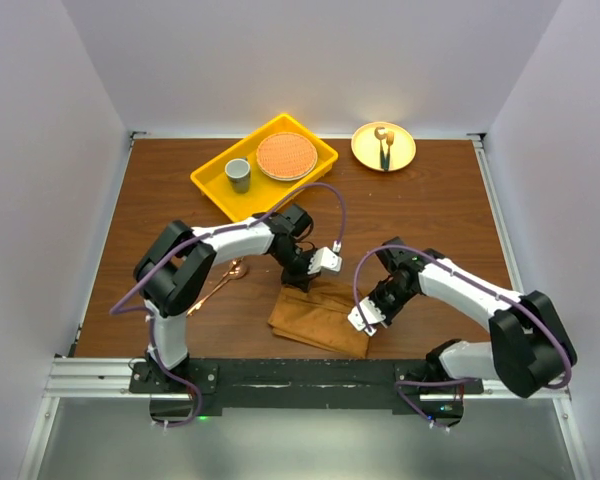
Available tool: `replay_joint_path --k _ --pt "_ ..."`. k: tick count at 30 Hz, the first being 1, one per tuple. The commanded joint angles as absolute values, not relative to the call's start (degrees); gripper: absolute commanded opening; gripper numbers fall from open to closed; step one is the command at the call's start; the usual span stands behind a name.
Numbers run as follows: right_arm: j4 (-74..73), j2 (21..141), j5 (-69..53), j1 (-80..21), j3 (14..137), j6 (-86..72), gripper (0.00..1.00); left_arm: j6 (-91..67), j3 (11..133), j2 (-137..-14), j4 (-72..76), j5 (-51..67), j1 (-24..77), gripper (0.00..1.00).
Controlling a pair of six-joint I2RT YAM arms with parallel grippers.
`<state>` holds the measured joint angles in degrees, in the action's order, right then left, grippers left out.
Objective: Fold the napkin into a case and place the utensils inside
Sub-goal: Fold the lower triangle-folded napkin at the center of the board.
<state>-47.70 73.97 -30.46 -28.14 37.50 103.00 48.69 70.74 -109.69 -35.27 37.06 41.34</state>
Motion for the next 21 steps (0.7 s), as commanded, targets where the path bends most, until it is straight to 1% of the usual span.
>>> replay_joint_path --k 1,5,7,8,9,10,11,12,16,18,21 --pt "-46.23 76.02 -27.16 -28.39 36.91 101.60 0.00 46.31 67.51 -108.37 -33.66 34.72 41.13 0.01" --pt "-49.12 75.76 -28.21 -28.39 38.49 101.86 0.00 47.90 65.83 -108.19 -33.49 34.98 41.22 0.04" --pt "-51.23 74.62 -29.61 -28.39 41.20 100.56 0.15 47.55 66.00 -108.45 -33.40 34.98 41.13 0.04" --pt "-53.33 74.18 -30.32 -28.30 42.44 99.07 0.32 47.37 66.27 -108.54 -33.22 34.89 41.13 0.04" --pt "-54.31 73.92 -31.02 -28.21 45.50 97.31 0.38 47.03 66.27 -108.63 -33.22 34.98 41.13 0.04" --pt "-55.19 73.48 -31.55 -28.04 47.09 93.38 0.41 46.93 66.27 -108.72 -33.14 35.24 41.13 0.04" --pt "-57.02 73.22 -32.42 -27.60 48.59 91.51 0.47 46.85 65.92 -108.72 -32.79 35.33 41.13 0.04" --pt "-58.43 72.95 -33.48 -25.94 51.47 90.54 0.49 46.50 65.66 -108.72 -32.44 35.42 41.13 0.04" --pt "-64.24 71.37 -40.14 -20.49 54.49 87.82 0.60 46.05 63.81 -108.20 -30.15 35.51 41.13 0.04" --pt "-65.39 70.23 -42.00 -18.12 55.63 85.53 0.61 45.79 62.41 -107.76 -28.39 35.25 41.13 0.04" --pt "-63.64 70.05 -44.20 -15.83 57.04 77.89 0.61 45.88 61.00 -106.70 -26.81 35.07 41.22 0.04"
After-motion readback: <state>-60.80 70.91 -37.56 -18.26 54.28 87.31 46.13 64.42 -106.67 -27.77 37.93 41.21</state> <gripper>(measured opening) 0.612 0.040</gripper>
